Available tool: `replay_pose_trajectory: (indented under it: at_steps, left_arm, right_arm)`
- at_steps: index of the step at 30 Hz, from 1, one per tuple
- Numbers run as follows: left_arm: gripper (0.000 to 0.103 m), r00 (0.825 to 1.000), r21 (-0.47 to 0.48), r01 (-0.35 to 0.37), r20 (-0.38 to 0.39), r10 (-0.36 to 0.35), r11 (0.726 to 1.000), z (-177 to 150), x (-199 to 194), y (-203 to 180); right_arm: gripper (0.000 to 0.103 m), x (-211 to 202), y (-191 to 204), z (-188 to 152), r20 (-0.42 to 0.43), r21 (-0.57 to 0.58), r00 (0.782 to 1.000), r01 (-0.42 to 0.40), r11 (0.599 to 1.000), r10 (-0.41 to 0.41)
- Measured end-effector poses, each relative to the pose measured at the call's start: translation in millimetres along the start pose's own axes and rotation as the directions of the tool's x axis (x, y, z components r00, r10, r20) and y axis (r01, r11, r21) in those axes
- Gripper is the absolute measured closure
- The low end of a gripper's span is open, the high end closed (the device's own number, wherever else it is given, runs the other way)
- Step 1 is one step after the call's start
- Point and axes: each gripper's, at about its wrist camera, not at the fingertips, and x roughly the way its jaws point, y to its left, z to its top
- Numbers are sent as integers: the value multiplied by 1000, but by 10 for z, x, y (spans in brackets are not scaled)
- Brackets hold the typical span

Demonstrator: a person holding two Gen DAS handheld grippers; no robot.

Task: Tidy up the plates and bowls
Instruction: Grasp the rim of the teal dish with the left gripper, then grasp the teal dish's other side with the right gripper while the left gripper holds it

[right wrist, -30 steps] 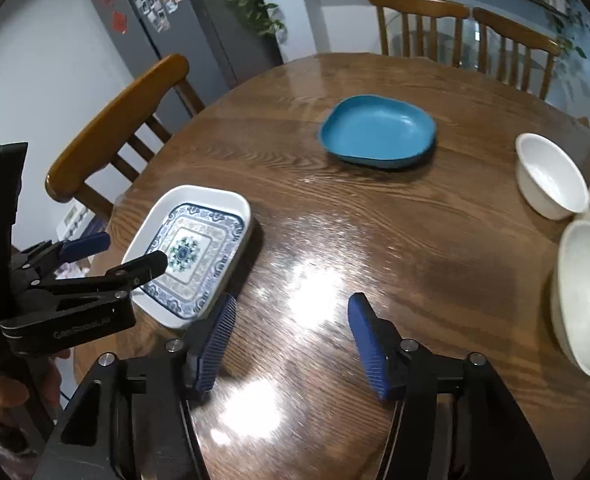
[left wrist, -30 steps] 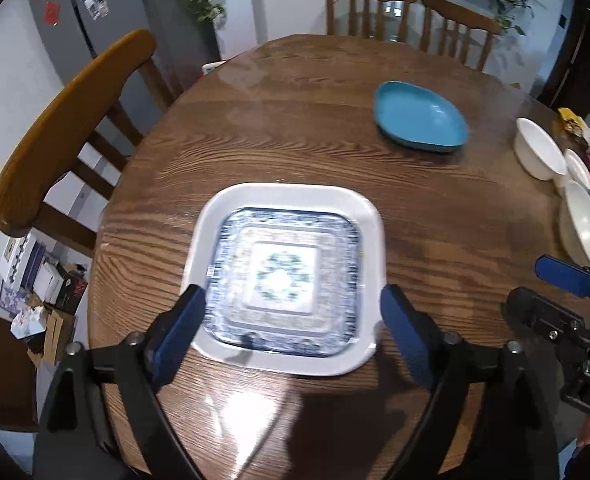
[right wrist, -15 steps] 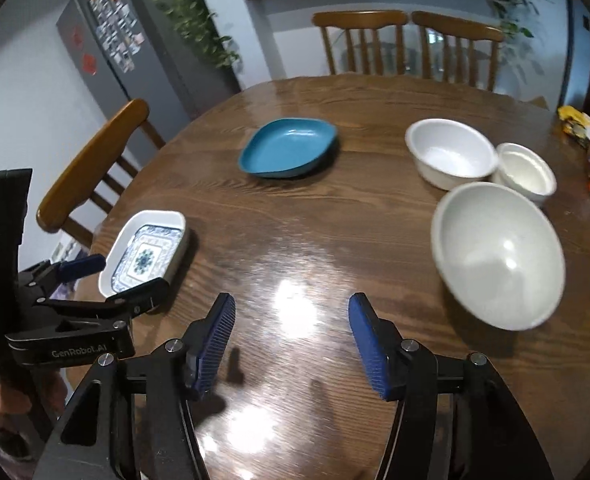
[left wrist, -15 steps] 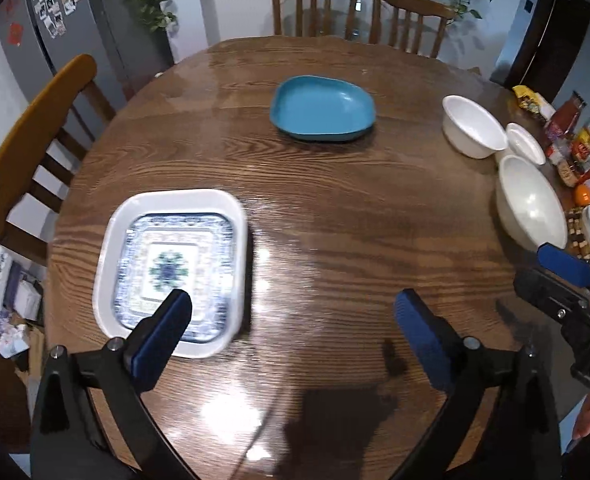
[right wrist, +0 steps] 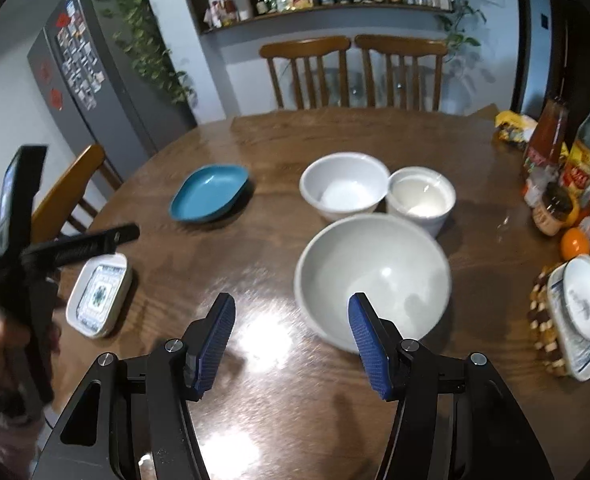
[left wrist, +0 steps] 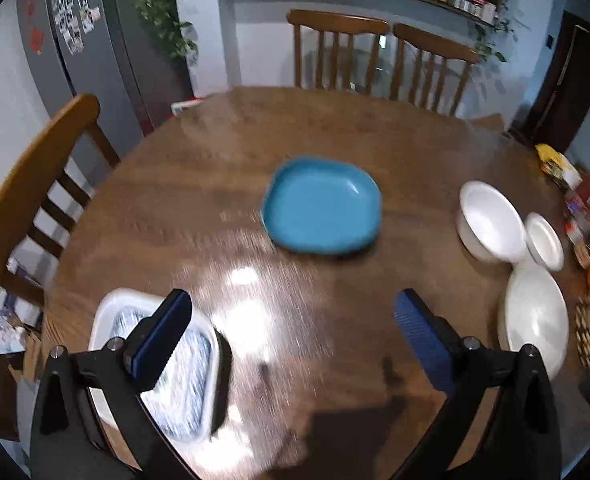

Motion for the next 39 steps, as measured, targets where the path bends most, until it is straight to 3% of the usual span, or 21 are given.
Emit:
replay_pose_trajectory:
  at_steps: [6, 13, 18, 20, 21, 25, 26, 33, 39]
  left_arm:
    - [2, 996, -1, -90, -22, 89, 996, 440, 461, 97]
    - [5, 982, -11, -159, -106, 157, 987, 526, 1116, 274]
    - [27, 974, -11, -164, -161, 160, 986, 490, 1426, 309]
    - [46, 972, -8, -161, -177, 157, 987, 473, 1504, 310]
    - [49, 970, -7, -160, -186, 156, 987, 464, 1528, 301]
    - [84, 974, -3, -131, -186, 128, 991, 444, 1528, 273]
    - [86, 974, 7, -126, -190, 125, 992, 440, 1524, 257]
    - [88, 977, 74, -26, -207, 41, 997, 219, 1329, 105]
    - [89, 963, 115, 88, -264, -54, 989, -181, 1086, 18]
  right_arm:
    - [43, -8, -134, 126, 29, 7, 999, 18, 1000, -18]
    - [43, 277, -267, 88, -33, 54, 999, 22, 998, -21]
    - [43, 469, -276, 94, -69, 73, 997, 23, 997, -18]
    - [43, 530, -251, 103, -80, 71, 997, 19, 997, -13]
    - [43, 553, -234, 105, -83, 68, 996, 15, 998, -10]
    - [43, 619, -162, 109, -95, 52, 996, 8, 999, -3]
    - [43, 633, -141, 106, -98, 48, 995, 4, 999, 0]
    - [43, 691, 22, 49, -126, 25, 992, -30, 999, 33]
    - [43, 709, 178, -58, -156, 7, 985, -68, 998, 68]
